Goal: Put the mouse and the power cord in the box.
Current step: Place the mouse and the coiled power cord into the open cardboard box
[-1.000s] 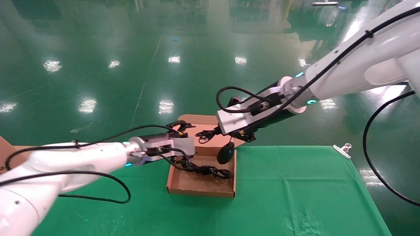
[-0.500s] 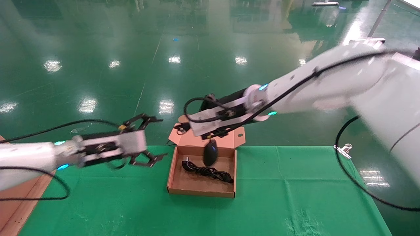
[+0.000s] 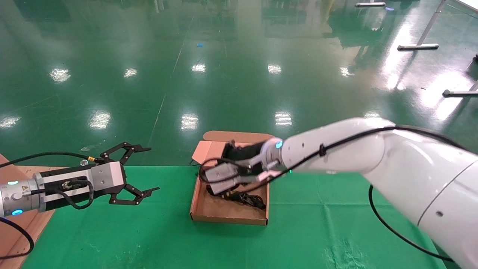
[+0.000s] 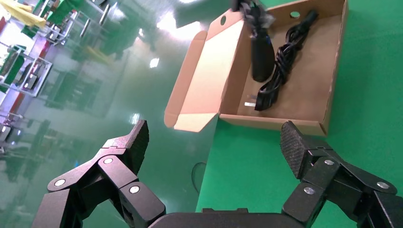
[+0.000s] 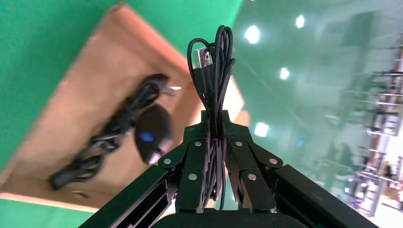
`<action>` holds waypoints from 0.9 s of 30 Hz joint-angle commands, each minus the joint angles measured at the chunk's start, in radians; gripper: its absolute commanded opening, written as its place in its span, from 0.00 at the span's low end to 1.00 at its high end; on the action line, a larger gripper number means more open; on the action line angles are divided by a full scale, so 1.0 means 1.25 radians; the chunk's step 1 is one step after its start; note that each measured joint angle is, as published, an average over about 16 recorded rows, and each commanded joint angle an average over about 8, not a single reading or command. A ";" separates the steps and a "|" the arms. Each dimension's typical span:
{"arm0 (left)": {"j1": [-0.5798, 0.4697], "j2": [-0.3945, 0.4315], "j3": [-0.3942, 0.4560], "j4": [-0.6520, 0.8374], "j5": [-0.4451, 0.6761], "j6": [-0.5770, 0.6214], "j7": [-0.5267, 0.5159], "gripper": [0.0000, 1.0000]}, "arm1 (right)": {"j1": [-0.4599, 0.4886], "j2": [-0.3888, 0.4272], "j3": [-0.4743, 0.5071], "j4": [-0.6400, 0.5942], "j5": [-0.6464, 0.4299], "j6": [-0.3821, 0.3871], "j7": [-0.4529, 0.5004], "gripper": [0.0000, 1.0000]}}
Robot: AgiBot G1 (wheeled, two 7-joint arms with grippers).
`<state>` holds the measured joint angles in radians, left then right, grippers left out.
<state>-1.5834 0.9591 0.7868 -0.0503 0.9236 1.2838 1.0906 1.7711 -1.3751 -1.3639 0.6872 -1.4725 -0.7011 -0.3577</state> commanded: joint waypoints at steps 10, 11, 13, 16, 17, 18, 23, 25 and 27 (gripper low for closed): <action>-0.002 0.001 -0.002 0.020 -0.003 0.003 0.008 1.00 | -0.027 0.002 -0.078 -0.019 -0.006 0.037 0.012 0.58; -0.002 0.001 -0.002 0.022 -0.004 0.004 0.008 1.00 | -0.029 0.002 -0.082 -0.020 -0.008 0.041 0.011 0.71; -0.002 0.000 -0.003 0.023 -0.005 0.005 0.009 1.00 | -0.032 0.002 -0.090 -0.023 -0.010 0.046 0.011 0.93; -0.002 -0.001 -0.003 0.025 -0.006 0.006 0.009 1.00 | -0.035 0.002 -0.095 -0.026 -0.011 0.051 0.012 1.00; -0.002 -0.001 -0.003 0.025 -0.006 0.007 0.009 1.00 | -0.036 0.002 -0.097 -0.027 -0.011 0.052 0.012 1.00; -0.002 -0.001 -0.003 0.025 -0.006 0.006 0.009 1.00 | -0.036 0.002 -0.097 -0.027 -0.012 0.052 0.012 1.00; -0.002 0.000 -0.003 0.024 -0.005 0.005 0.009 1.00 | -0.035 0.002 -0.093 -0.026 -0.011 0.050 0.012 1.00; -0.002 0.000 -0.003 0.024 -0.005 0.004 0.009 1.00 | -0.035 0.002 -0.091 -0.026 -0.011 0.049 0.012 1.00; -0.002 0.000 -0.003 0.024 -0.005 0.004 0.009 1.00 | -0.034 0.002 -0.090 -0.025 -0.011 0.047 0.011 1.00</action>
<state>-1.5864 0.9595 0.7833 -0.0207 0.9179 1.2892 1.1020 1.7285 -1.3720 -1.4765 0.6555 -1.4860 -0.6418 -0.3434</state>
